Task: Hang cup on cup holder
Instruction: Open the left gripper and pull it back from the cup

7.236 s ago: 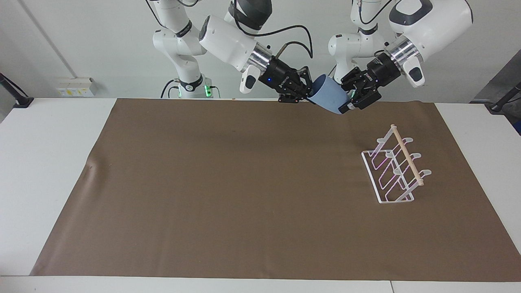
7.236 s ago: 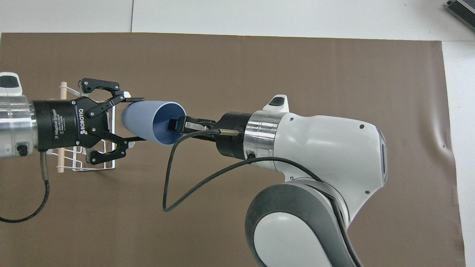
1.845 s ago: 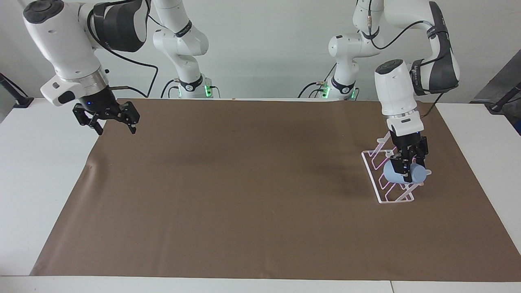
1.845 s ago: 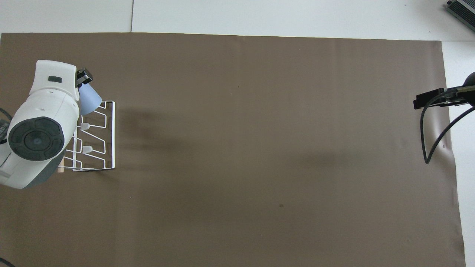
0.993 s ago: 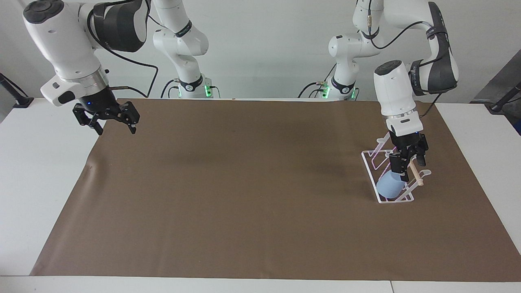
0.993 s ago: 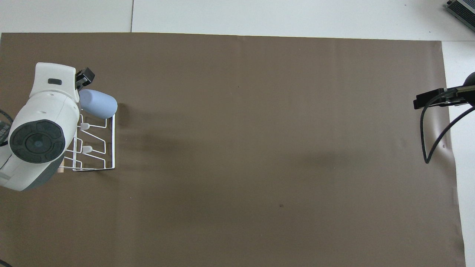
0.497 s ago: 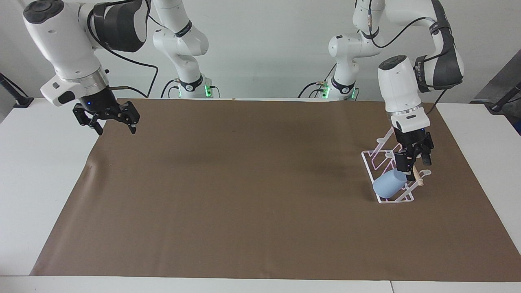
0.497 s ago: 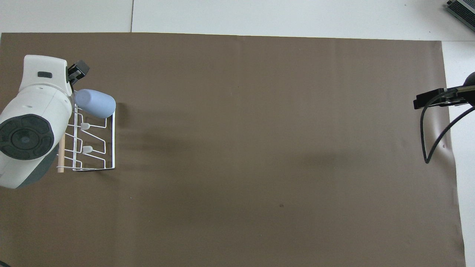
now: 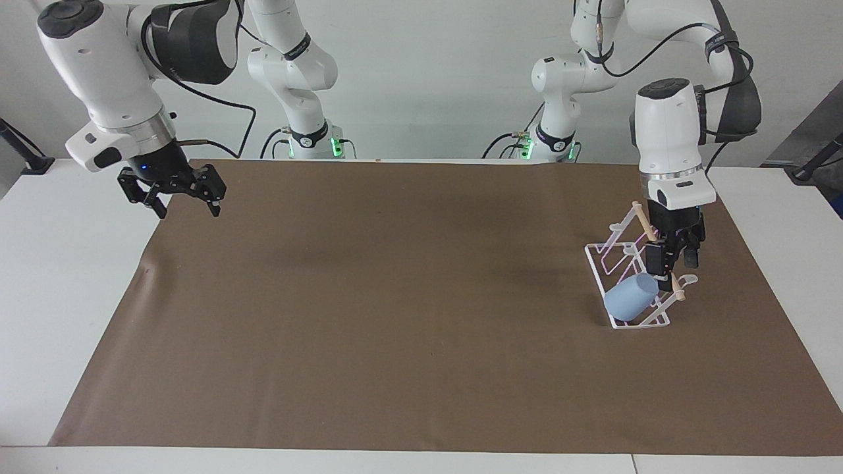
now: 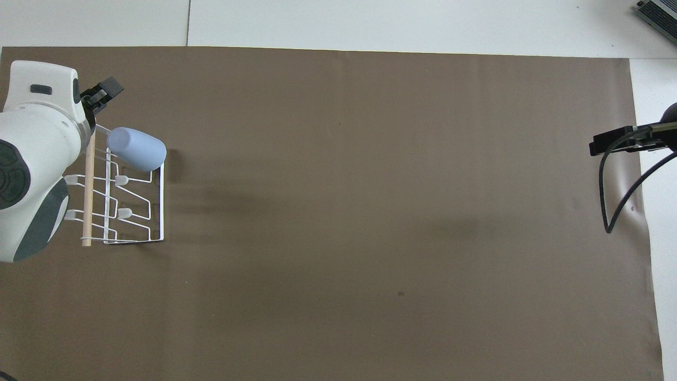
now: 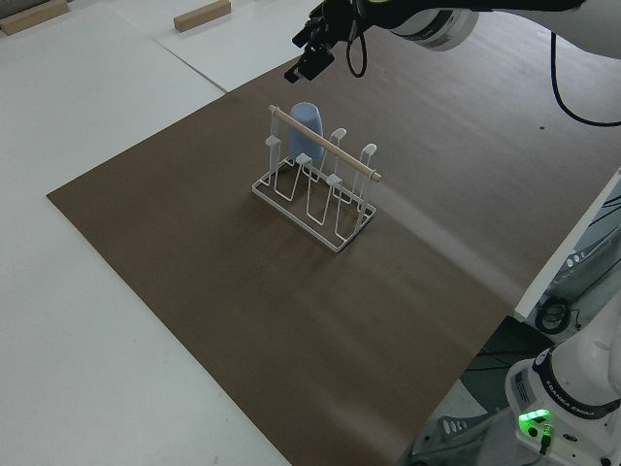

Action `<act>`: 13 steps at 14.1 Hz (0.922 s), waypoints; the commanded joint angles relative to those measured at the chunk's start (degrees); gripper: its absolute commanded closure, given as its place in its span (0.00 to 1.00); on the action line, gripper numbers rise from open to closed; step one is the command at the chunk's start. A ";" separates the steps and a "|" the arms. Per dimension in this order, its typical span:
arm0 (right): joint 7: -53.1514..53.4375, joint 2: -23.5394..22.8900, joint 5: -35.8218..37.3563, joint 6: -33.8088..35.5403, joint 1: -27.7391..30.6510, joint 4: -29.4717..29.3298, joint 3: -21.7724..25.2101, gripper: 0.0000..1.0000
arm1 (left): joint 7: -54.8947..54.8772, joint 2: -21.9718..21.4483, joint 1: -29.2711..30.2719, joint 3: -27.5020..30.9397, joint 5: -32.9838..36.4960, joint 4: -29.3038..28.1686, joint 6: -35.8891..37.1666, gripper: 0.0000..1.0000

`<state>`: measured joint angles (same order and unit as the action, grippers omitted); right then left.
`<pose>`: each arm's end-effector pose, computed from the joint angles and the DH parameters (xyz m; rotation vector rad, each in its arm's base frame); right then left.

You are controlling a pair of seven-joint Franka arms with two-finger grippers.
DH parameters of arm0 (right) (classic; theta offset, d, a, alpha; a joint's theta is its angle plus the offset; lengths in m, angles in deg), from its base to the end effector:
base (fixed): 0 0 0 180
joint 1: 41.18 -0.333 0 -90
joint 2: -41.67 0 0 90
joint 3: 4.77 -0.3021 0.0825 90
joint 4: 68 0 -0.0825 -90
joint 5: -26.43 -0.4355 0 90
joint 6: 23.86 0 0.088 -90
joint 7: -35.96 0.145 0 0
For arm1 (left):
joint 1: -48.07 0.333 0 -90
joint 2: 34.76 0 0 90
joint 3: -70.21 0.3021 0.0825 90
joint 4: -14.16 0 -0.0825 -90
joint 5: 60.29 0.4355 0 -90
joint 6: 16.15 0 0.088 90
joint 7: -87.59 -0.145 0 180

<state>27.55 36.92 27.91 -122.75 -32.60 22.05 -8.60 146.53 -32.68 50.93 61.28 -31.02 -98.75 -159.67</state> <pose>0.6436 -0.0581 0.5348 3.1098 0.1035 0.1071 0.6675 -0.0627 0.4394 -2.8009 -0.8462 -0.9389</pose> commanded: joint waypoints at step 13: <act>0.94 1.32 0.27 0.19 0.29 1.45 -0.39 0.00 | -38.80 -1.38 0.92 -0.73 -24.08 17.80 39.79 0.00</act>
<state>27.55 36.92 27.91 -122.75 -32.60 22.05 -8.60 111.11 -34.18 51.02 60.91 -53.21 -83.41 -124.78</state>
